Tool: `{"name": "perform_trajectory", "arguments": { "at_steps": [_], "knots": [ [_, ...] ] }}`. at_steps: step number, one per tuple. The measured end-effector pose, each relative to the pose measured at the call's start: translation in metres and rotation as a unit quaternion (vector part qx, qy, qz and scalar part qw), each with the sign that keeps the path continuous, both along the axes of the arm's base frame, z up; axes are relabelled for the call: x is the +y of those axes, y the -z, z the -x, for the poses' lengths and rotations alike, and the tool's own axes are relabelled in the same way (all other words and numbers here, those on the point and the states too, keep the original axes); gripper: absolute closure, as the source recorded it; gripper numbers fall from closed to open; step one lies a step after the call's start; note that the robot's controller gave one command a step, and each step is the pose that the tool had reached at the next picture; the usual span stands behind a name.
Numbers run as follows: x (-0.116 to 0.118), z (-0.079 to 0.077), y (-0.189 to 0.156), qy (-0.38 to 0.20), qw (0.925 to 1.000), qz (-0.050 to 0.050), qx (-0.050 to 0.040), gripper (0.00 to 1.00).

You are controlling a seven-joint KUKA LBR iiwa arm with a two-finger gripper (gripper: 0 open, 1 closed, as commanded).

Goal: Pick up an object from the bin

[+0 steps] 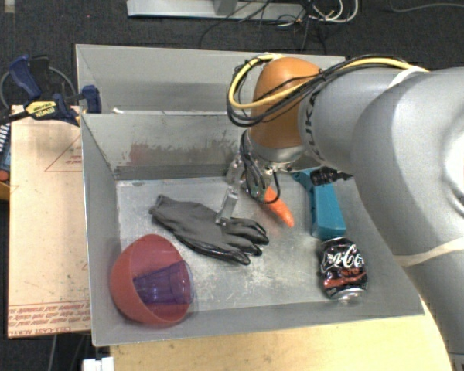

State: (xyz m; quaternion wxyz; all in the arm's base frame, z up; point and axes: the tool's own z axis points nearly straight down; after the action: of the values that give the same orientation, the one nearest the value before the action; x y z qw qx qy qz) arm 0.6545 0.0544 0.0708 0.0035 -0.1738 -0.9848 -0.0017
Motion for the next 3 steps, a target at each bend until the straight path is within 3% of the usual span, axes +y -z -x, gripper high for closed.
{"name": "perform_trajectory", "arguments": {
  "at_steps": [1,3],
  "knots": [
    [0.0586,0.1058,0.0000,0.185,0.9828,0.001,0.0022,1.00],
    [0.0582,0.1060,-0.0003,0.187,0.9824,0.001,0.0017,1.00]
  ]
}}
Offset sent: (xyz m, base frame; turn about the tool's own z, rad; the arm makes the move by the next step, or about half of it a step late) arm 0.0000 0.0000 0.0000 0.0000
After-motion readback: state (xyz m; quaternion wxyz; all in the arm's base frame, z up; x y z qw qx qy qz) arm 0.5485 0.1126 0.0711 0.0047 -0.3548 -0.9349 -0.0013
